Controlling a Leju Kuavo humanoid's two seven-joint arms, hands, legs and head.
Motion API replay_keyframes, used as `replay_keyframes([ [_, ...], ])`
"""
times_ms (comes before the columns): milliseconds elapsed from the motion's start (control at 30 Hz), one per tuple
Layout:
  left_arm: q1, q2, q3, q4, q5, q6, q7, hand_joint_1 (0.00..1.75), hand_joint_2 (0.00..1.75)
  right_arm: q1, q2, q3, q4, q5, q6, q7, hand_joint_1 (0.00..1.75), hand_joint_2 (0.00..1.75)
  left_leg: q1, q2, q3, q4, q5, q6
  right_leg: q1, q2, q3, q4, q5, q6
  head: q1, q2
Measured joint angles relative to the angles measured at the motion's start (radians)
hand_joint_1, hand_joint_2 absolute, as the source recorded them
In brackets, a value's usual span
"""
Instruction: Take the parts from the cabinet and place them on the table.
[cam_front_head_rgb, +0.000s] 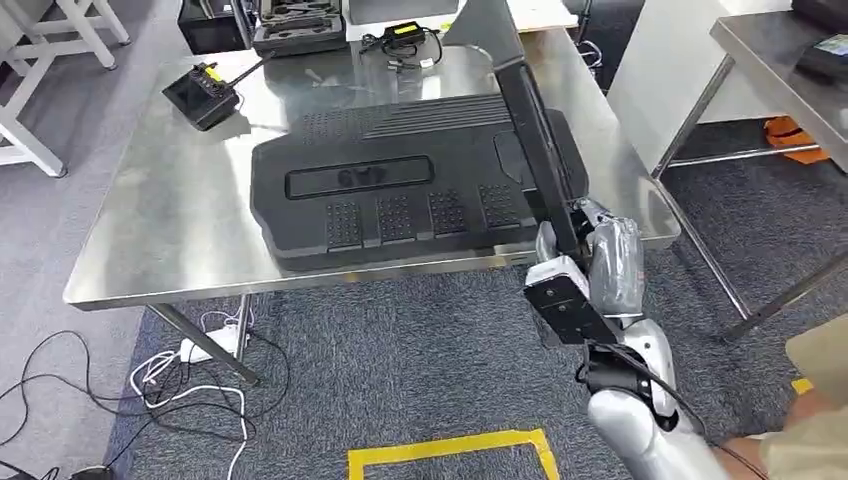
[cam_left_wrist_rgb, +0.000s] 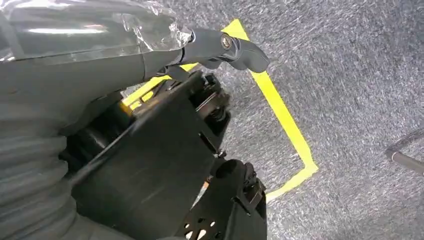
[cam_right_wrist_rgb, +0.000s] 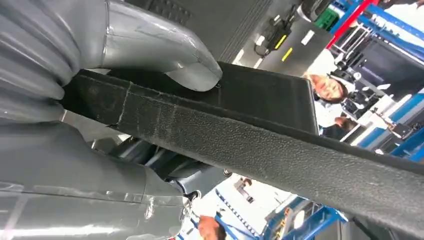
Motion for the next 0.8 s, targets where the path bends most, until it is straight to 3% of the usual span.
replay_keyframes([
  [67, -0.001, 0.001, 0.000, 0.000, -0.002, 0.000, 0.000, 0.00, 1.75, -0.004, 0.000, 0.000, -0.003, 0.005, 0.005, 0.002, 1.75, 1.75, -0.004, -0.001, 0.069, -0.172, 0.097, 0.015, 0.000, 0.001, 0.016, -0.001, -0.010, 0.005, -0.005, 0.000],
  [133, -0.004, 0.004, 0.000, 0.000, -0.006, -0.002, 0.000, 0.00, 1.75, -0.014, 0.000, 0.000, -0.003, 0.013, 0.010, 0.003, 1.75, 1.75, -0.015, 0.000, 0.082, -0.214, 0.082, 0.024, 0.001, 0.005, 0.013, -0.001, -0.015, 0.015, -0.008, 0.000],
  [200, -0.005, 0.004, 0.000, 0.000, -0.012, -0.007, 0.002, 0.00, 1.75, -0.017, 0.000, 0.001, -0.005, 0.024, 0.018, 0.003, 1.75, 1.75, -0.019, -0.001, 0.080, -0.211, 0.079, 0.029, -0.003, 0.003, 0.016, -0.010, -0.015, 0.026, -0.010, 0.000],
  [233, -0.006, 0.005, 0.000, 0.000, -0.014, -0.009, 0.002, 0.00, 1.75, -0.023, 0.000, 0.001, -0.009, 0.037, 0.023, 0.003, 1.75, 1.75, -0.014, 0.000, 0.084, -0.222, 0.081, 0.034, 0.002, 0.002, 0.021, -0.014, -0.016, 0.033, -0.009, 0.000],
  [267, -0.007, 0.005, 0.000, 0.000, -0.017, -0.010, 0.003, 0.00, 1.75, -0.029, 0.000, 0.002, -0.011, 0.053, 0.030, 0.005, 1.75, 1.75, -0.005, 0.001, 0.095, -0.236, 0.086, 0.039, -0.003, 0.000, 0.022, -0.004, -0.027, 0.035, -0.008, 0.000],
  [300, -0.009, 0.007, 0.000, 0.000, -0.022, -0.011, 0.003, 0.00, 1.75, -0.041, 0.000, 0.003, -0.014, 0.067, 0.035, 0.005, 1.75, 1.75, -0.005, 0.001, 0.101, -0.243, 0.085, 0.041, -0.001, 0.000, 0.010, 0.029, -0.044, 0.038, -0.005, 0.000],
  [400, -0.014, 0.007, 0.000, 0.000, -0.032, -0.015, 0.005, 0.00, 1.75, -0.077, -0.003, 0.008, -0.018, 0.117, 0.060, 0.019, 1.75, 1.75, -0.005, 0.004, 0.107, -0.240, 0.078, 0.052, -0.001, 0.001, -0.118, 0.258, -0.137, 0.049, 0.011, 0.000],
  [433, -0.014, 0.007, 0.000, 0.000, -0.033, -0.016, 0.006, 0.00, 1.75, -0.087, -0.003, 0.011, -0.019, 0.136, 0.071, 0.026, 1.75, 1.75, -0.005, 0.004, 0.108, -0.238, 0.074, 0.053, -0.002, 0.000, -0.146, 0.297, -0.136, 0.052, 0.015, 0.000],
  [467, -0.014, 0.008, 0.000, 0.000, -0.035, -0.017, 0.007, 0.00, 1.75, -0.099, -0.004, 0.015, -0.019, 0.153, 0.081, 0.031, 1.75, 1.75, -0.005, 0.004, 0.112, -0.237, 0.071, 0.052, -0.003, 0.000, -0.150, 0.288, -0.111, 0.054, 0.021, 0.000],
  [500, -0.014, 0.008, 0.000, 0.000, -0.037, -0.018, 0.008, 0.00, 1.75, -0.113, -0.005, 0.018, -0.019, 0.166, 0.089, 0.033, 1.75, 1.75, -0.004, 0.003, 0.116, -0.234, 0.065, 0.050, -0.005, 0.000, -0.131, 0.233, -0.065, 0.054, 0.026, 0.000],
  [567, -0.016, 0.008, 0.000, 0.000, -0.041, -0.021, 0.008, 0.00, 1.75, -0.143, -0.006, 0.027, -0.022, 0.179, 0.097, 0.037, 1.75, 1.75, -0.002, 0.000, 0.125, -0.222, 0.049, 0.040, -0.006, -0.003, -0.058, 0.050, 0.045, 0.054, 0.036, 0.000],
  [600, -0.017, 0.008, 0.000, 0.001, -0.041, -0.021, 0.009, 0.00, 1.75, -0.155, -0.006, 0.033, -0.022, 0.180, 0.098, 0.037, 1.75, 1.75, -0.005, 0.000, 0.123, -0.218, 0.043, 0.033, -0.002, -0.004, -0.049, 0.033, 0.024, 0.051, 0.040, 0.000],
  [633, -0.019, 0.008, 0.000, 0.001, -0.042, -0.022, 0.010, 0.00, 1.75, -0.161, -0.006, 0.038, -0.026, 0.181, 0.101, 0.038, 1.75, 1.75, -0.008, -0.002, 0.117, -0.207, 0.040, 0.028, 0.001, -0.003, -0.048, 0.018, 0.027, 0.040, 0.044, 0.000],
  [733, -0.019, 0.008, 0.000, 0.001, -0.042, -0.023, 0.010, 0.00, 1.75, -0.172, -0.007, 0.048, -0.027, 0.187, 0.103, 0.038, 1.75, 1.75, -0.007, -0.002, 0.123, -0.217, 0.040, 0.014, 0.004, 0.000, -0.050, 0.019, 0.024, 0.023, 0.031, 0.000],
  [800, -0.021, 0.010, 0.000, 0.001, -0.042, -0.023, 0.009, 0.00, 1.75, -0.192, -0.007, 0.060, -0.030, 0.199, 0.105, 0.035, 1.75, 1.75, -0.007, 0.000, 0.112, -0.173, 0.015, 0.000, -0.005, -0.001, -0.039, 0.012, 0.023, 0.010, 0.026, 0.000],
])
